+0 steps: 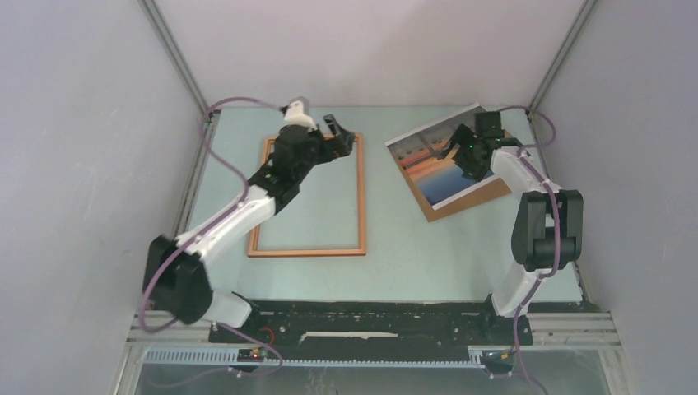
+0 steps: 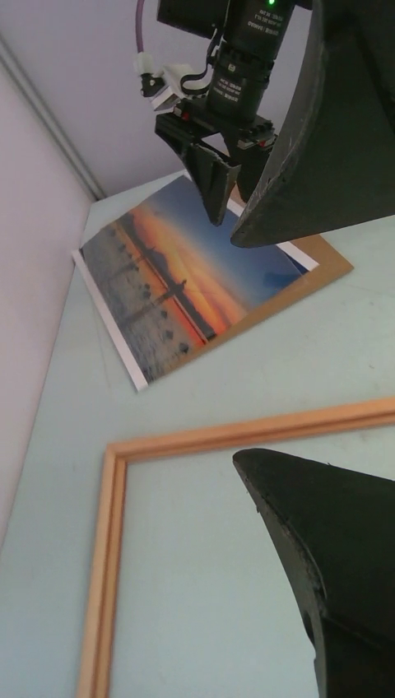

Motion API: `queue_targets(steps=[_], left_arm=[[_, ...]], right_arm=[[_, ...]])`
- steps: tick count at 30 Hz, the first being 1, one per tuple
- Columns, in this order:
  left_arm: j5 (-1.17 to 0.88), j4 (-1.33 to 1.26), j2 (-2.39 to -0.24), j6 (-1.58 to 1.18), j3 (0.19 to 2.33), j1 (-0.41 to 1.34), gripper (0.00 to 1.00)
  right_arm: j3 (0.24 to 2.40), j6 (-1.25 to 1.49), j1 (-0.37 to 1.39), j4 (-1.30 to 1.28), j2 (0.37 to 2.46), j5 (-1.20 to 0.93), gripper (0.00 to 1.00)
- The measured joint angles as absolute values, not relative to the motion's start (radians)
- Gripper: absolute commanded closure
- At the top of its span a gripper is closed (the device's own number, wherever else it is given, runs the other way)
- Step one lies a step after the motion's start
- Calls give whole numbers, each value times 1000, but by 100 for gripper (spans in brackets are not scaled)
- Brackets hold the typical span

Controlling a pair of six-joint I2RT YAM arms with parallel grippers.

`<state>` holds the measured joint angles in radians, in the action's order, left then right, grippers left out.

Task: Put the photo into the frame
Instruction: Adjust the photo frame item at the center of the board.

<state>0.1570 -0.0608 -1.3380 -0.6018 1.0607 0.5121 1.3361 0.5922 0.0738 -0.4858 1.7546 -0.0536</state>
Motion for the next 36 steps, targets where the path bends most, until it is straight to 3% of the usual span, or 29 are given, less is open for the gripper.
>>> queue_targets(steps=[10, 21, 36], left_arm=[[-44, -117, -1947, -556, 1598, 630, 0], [-211, -36, -2358, -578, 2036, 754, 0], [-281, -90, -2623, -971, 2183, 764, 2]], right_arm=[[1560, 590, -198, -432, 1948, -196, 5], [1676, 604, -370, -382, 2116, -260, 5], [1805, 672, -458, -261, 2267, -372, 7]])
